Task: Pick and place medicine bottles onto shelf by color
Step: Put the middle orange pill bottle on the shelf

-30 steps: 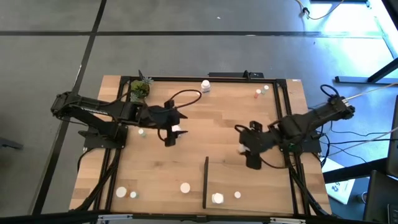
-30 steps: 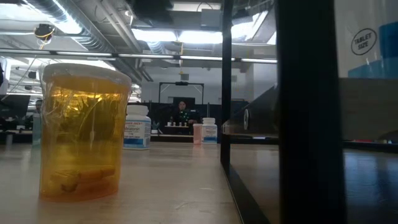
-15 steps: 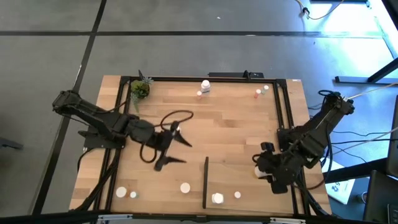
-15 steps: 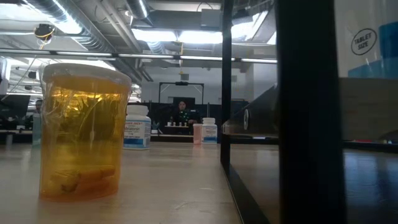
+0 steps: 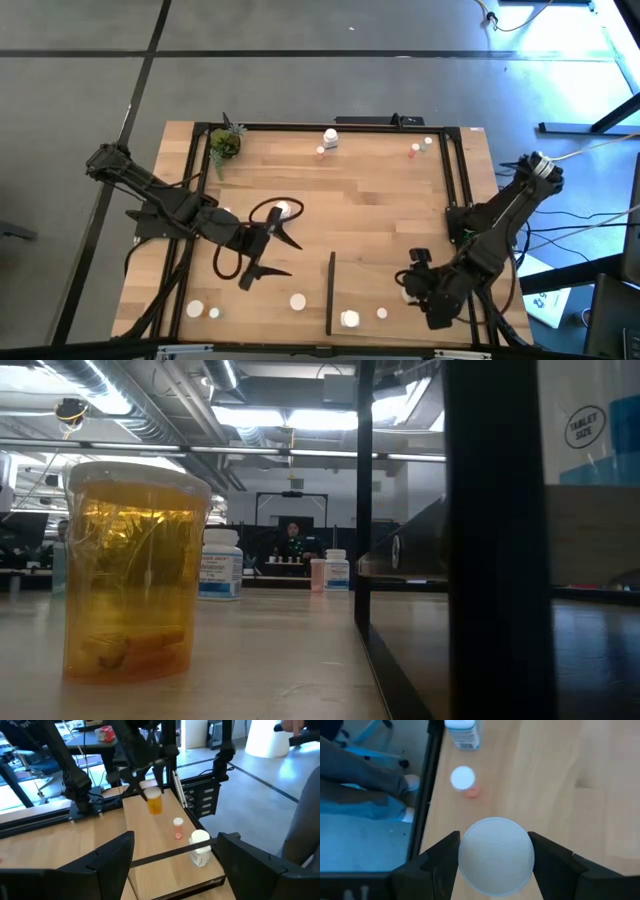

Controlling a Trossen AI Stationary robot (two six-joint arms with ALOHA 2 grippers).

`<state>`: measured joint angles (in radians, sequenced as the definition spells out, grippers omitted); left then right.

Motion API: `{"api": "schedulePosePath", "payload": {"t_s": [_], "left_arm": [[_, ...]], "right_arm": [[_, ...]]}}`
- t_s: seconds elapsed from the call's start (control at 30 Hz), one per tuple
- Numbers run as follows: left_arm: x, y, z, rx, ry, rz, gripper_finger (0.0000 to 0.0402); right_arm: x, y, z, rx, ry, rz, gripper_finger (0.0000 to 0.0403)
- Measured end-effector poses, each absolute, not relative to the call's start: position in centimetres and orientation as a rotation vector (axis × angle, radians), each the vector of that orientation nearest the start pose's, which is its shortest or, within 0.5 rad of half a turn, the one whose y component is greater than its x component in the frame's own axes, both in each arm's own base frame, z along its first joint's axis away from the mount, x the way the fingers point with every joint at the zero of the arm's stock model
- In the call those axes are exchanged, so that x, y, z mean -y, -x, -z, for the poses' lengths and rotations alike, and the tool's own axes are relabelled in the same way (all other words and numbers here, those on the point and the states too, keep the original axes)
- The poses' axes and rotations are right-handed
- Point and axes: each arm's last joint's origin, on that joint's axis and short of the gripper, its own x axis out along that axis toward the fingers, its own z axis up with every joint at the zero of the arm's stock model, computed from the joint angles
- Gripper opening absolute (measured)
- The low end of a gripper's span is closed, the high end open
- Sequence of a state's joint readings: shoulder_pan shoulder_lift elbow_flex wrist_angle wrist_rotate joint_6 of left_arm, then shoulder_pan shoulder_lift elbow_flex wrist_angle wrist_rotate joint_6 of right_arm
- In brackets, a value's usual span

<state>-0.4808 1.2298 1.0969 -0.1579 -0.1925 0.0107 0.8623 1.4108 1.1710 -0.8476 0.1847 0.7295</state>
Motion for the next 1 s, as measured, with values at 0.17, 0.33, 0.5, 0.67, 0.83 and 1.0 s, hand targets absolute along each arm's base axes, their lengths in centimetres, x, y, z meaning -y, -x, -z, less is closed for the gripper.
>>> {"api": "schedulePosePath", "payload": {"t_s": [0.17, 0.33, 0.5, 0.67, 0.83, 1.0], "left_arm": [[12.2, -24.5, -34.9, -0.299, -0.115, 0.287, 0.0277], [12.2, -24.5, -34.9, -0.306, -0.113, 0.286, 0.0277], [12.2, -24.5, -34.9, -0.305, -0.117, 0.287, 0.0277], [12.2, -24.5, -34.9, -0.305, -0.117, 0.287, 0.0277], [12.3, -24.5, -34.9, -0.307, -0.111, 0.326, 0.0277], [12.6, -24.3, -34.9, -0.305, -0.131, 0.382, 0.0277]], "right_arm": [[-21.7, -18.3, -27.6, -1.088, -0.142, -0.262, 0.022], [-23.5, -17.6, -26.5, -1.112, -0.118, -0.288, 0.022], [-24.8, -17.4, -25.1, -1.139, -0.096, -0.279, 0.022], [-25.2, -17.8, -24.3, -1.097, -0.075, -0.204, 0.022], [-25.5, -18.0, -23.7, -1.113, -0.068, -0.209, 0.022], [-25.8, -18.1, -23.2, -1.126, -0.057, -0.212, 0.022]]}}
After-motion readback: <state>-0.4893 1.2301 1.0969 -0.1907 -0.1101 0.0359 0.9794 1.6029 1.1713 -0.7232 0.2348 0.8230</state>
